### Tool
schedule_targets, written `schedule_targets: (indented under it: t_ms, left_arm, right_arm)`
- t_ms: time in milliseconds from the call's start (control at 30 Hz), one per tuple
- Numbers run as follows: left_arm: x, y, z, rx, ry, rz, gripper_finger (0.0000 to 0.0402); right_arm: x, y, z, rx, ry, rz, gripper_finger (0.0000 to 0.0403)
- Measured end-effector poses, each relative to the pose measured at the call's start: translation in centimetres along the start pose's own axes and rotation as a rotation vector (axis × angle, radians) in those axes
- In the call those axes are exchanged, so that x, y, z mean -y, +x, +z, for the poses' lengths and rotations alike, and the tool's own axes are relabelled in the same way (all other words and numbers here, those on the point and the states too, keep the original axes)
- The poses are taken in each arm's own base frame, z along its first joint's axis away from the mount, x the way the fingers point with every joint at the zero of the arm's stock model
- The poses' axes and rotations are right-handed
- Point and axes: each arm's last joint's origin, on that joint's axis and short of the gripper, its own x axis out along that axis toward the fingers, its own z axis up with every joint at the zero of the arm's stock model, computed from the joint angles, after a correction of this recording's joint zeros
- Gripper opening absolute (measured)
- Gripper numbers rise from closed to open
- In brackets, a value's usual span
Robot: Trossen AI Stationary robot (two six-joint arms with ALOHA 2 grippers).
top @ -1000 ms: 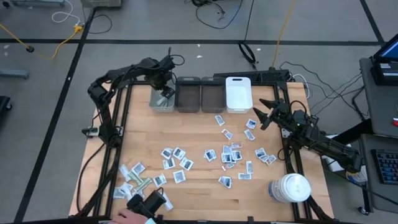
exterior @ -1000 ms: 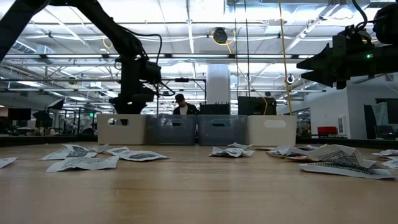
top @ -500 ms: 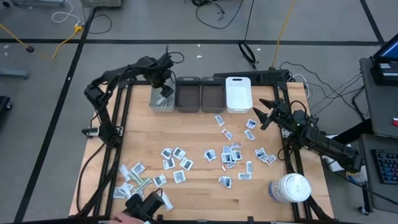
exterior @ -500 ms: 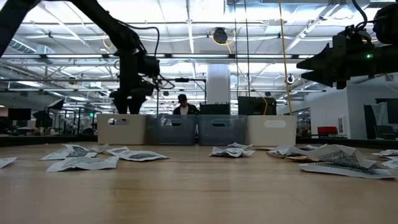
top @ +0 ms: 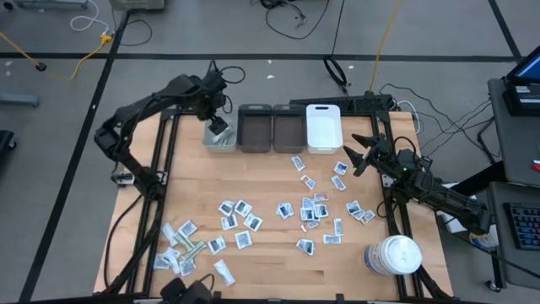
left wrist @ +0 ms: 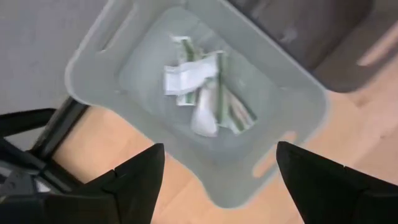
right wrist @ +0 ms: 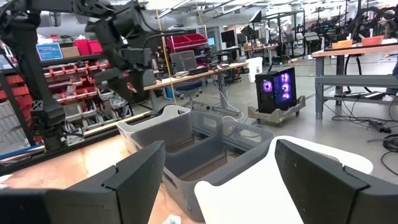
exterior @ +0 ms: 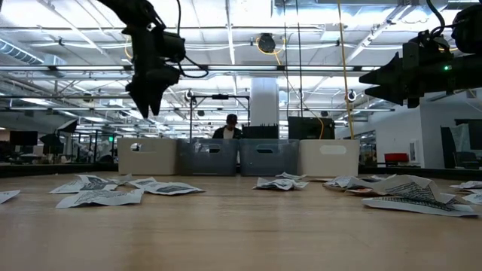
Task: Pick & Place First Aid Supplies
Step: Put the bandage into the gray bin
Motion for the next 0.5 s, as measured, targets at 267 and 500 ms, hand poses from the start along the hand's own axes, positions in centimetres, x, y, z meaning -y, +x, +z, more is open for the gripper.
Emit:
schedule_targets:
  t_ms: [267, 500]
  left_arm:
    - [5.7, -0.2, -0.4, -0.026, 0.231, -0.048, 0.0306]
    - [12.1, -0.7, -1.8, -0.022, 0.441, -0.094, 0.0307]
  right_arm:
    - [0.0, 0.0, 0.0, 0.0, 0.0, 0.0, 0.0297]
    - [0.0, 0.0, 0.0, 0.0, 0.0, 0.0, 0.0297]
